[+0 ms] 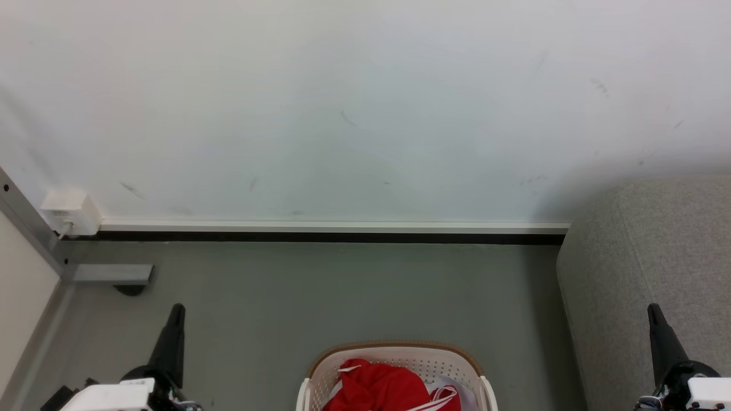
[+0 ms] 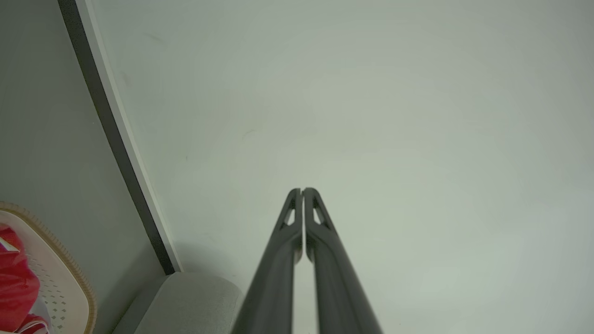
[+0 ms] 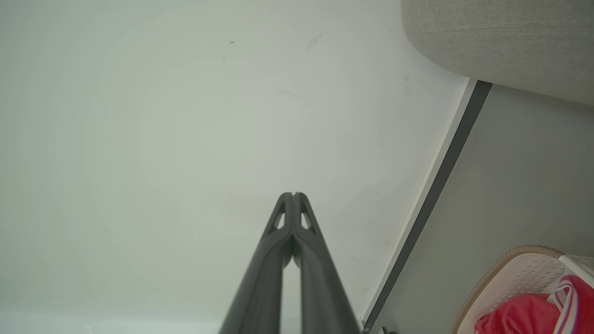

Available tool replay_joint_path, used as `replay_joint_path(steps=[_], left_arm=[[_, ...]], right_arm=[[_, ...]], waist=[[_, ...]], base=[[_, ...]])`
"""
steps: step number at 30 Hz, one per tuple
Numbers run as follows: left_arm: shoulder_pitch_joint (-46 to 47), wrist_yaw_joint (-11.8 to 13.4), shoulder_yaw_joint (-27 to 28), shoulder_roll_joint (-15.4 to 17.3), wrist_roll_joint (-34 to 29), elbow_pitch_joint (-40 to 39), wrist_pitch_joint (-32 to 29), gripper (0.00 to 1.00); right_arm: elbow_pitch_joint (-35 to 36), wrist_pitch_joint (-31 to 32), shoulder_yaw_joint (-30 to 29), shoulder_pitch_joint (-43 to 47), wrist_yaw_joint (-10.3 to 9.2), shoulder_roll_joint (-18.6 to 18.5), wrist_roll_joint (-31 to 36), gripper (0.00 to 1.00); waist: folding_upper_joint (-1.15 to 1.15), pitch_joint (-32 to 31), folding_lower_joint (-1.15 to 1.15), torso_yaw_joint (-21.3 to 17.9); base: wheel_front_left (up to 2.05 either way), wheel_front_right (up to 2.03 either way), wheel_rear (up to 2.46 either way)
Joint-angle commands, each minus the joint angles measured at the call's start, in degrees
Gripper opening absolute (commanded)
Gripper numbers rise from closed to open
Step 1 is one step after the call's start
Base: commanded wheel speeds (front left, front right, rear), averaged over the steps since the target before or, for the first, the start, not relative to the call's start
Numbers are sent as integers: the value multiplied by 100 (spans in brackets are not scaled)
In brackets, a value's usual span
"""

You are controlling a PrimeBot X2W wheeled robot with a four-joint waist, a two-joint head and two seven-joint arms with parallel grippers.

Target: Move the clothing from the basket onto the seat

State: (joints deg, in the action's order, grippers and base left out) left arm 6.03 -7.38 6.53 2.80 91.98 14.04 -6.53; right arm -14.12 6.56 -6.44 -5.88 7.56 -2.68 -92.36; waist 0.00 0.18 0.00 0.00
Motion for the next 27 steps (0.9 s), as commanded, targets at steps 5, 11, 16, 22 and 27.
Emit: replay_joint_path(steps=[5,11,16,22,27], left_arm=[[-35,5,-8,-13,-4,57,9,100],[-116,16,-142,-36,-59,150,141,100],[-115,32,-221,-32,-290,175,285,100],[-127,116,-306,-27,-768,112,444,100],[-157,229,-426,-23,-1274,27,572,100]], right_arm=[[-62,-8,7,35,0,20,1,100],[-93,-141,54,165,0,53,145,100],[-18,-285,55,221,-1,47,560,100],[125,-446,80,272,-2,39,1363,100],[265,-572,137,313,-2,33,2100,100]], waist=[[0,0,0,0],[0,1,0,7],[0,2,0,15],[0,6,0,29],[0,7,0,47]], base=[[0,0,0],[0,0,0],[0,0,0],[0,0,0],[0,0,0]])
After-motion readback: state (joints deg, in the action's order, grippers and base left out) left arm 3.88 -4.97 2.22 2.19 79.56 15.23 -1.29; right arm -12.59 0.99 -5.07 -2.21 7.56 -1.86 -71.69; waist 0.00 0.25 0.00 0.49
